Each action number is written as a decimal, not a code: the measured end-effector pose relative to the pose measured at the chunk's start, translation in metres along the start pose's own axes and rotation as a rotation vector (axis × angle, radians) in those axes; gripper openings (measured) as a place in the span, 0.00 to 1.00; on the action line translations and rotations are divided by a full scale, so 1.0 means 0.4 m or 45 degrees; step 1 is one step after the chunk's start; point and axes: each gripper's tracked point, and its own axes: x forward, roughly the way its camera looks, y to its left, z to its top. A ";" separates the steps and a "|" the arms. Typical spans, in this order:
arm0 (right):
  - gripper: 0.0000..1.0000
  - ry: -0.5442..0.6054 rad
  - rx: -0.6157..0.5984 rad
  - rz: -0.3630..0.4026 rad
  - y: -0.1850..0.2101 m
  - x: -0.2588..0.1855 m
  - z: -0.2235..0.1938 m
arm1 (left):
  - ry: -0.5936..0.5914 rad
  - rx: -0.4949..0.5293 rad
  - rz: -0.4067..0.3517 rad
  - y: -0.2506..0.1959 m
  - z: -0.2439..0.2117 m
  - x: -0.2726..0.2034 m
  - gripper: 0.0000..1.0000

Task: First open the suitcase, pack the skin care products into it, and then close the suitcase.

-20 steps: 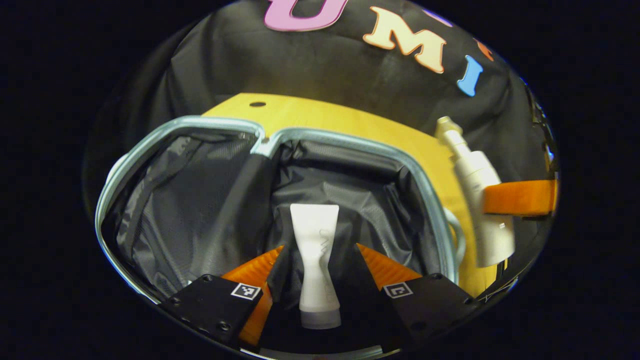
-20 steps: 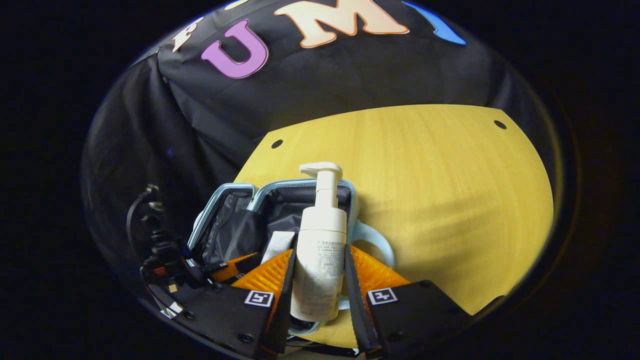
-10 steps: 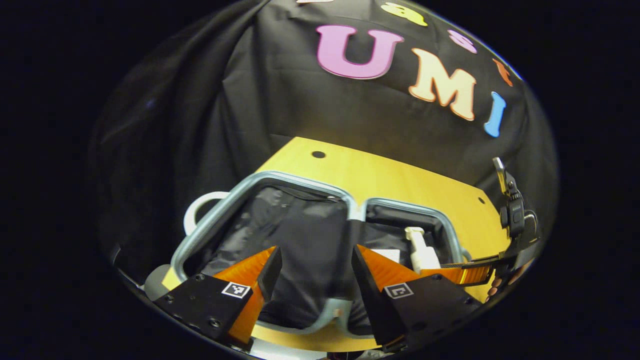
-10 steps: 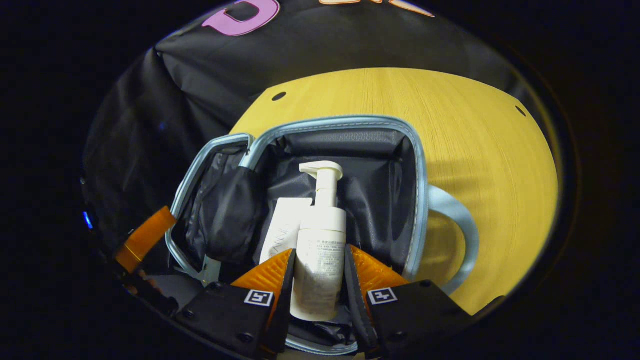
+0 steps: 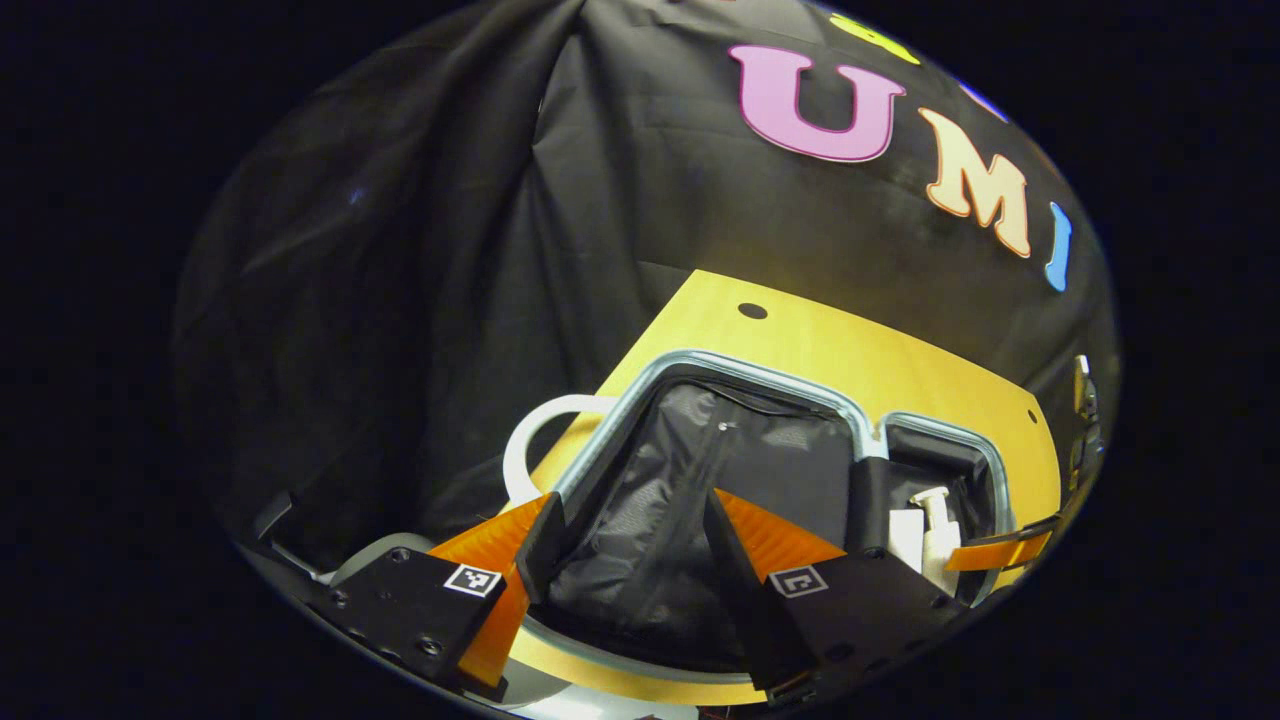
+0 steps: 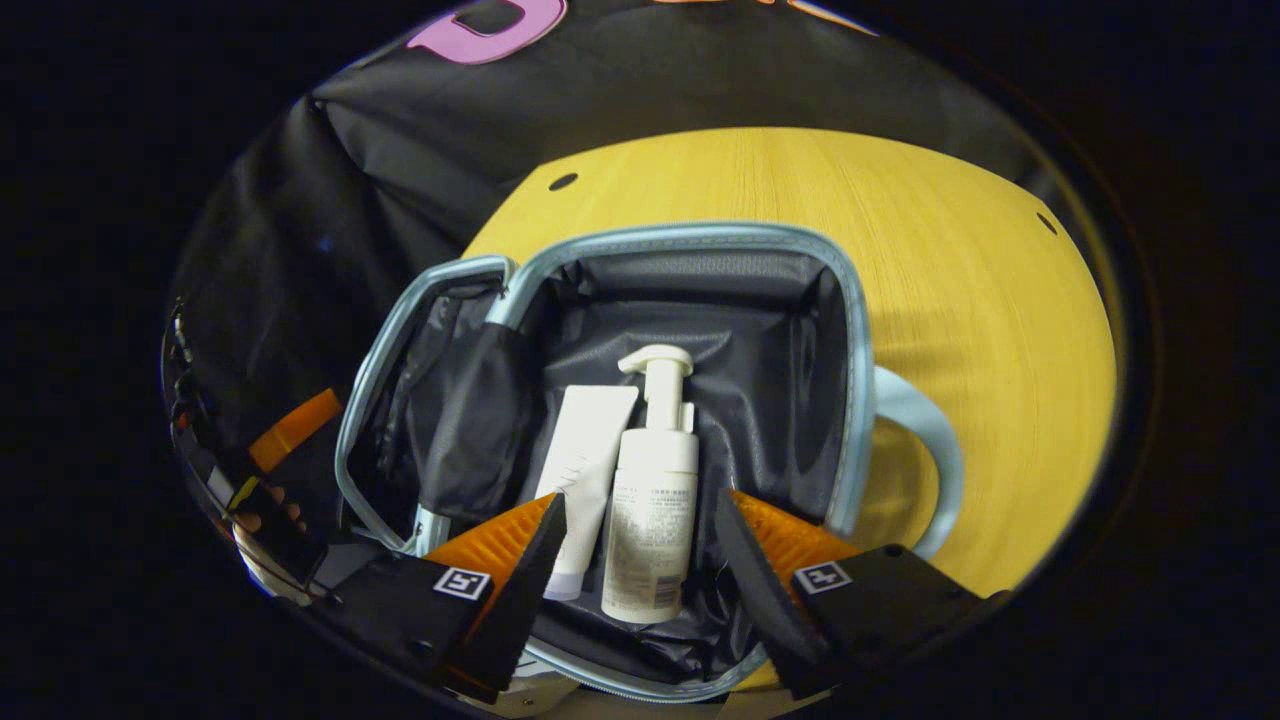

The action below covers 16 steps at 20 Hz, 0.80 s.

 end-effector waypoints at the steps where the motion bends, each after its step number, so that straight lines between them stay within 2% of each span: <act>1: 0.98 -0.049 -0.002 0.018 -0.003 -0.026 0.029 | 0.007 0.003 0.001 0.018 0.005 0.022 0.82; 2: 0.95 -0.100 0.006 0.033 -0.008 -0.050 0.054 | 0.016 0.002 -0.005 0.039 0.016 0.044 0.82; 4: 0.98 -0.186 0.039 0.042 -0.031 -0.096 0.098 | 0.061 -0.015 -0.006 0.082 0.022 0.095 0.85; 5: 0.98 -0.224 0.049 0.030 -0.053 -0.117 0.118 | 0.073 -0.026 0.005 0.108 0.023 0.122 0.82; 6: 0.98 -0.258 0.055 0.012 -0.076 -0.134 0.132 | 0.092 -0.037 0.013 0.134 0.022 0.150 0.85; 7: 0.98 -0.282 0.060 -0.013 -0.103 -0.150 0.143 | 0.119 -0.042 0.032 0.160 0.017 0.175 0.82; 8: 0.95 -0.298 0.063 -0.037 -0.125 -0.163 0.150 | 0.153 -0.058 0.013 0.172 0.010 0.191 0.82; 9: 0.95 -0.307 0.065 -0.059 -0.147 -0.172 0.151 | 0.099 -0.102 -0.036 0.171 0.042 0.199 0.82; 11: 0.98 -0.307 0.074 -0.090 -0.177 -0.185 0.145 | 0.149 -0.156 -0.074 0.185 0.026 0.205 0.84; 12: 0.95 -0.300 0.076 -0.096 -0.186 -0.187 0.142 | 0.166 -0.198 -0.110 0.184 0.017 0.207 0.86; 13: 0.98 -0.296 0.076 -0.102 -0.193 -0.190 0.137 | 0.170 -0.233 -0.143 0.180 0.019 0.215 0.86; 14: 0.95 -0.290 0.068 -0.106 -0.191 -0.189 0.130 | 0.179 -0.258 -0.169 0.178 0.018 0.224 0.84; 15: 0.98 -0.284 0.058 -0.109 -0.190 -0.189 0.125 | 0.175 -0.302 -0.210 0.170 0.020 0.226 0.84; 16: 0.95 -0.283 0.050 -0.108 -0.189 -0.192 0.124 | 0.160 -0.362 -0.260 0.160 0.026 0.217 0.83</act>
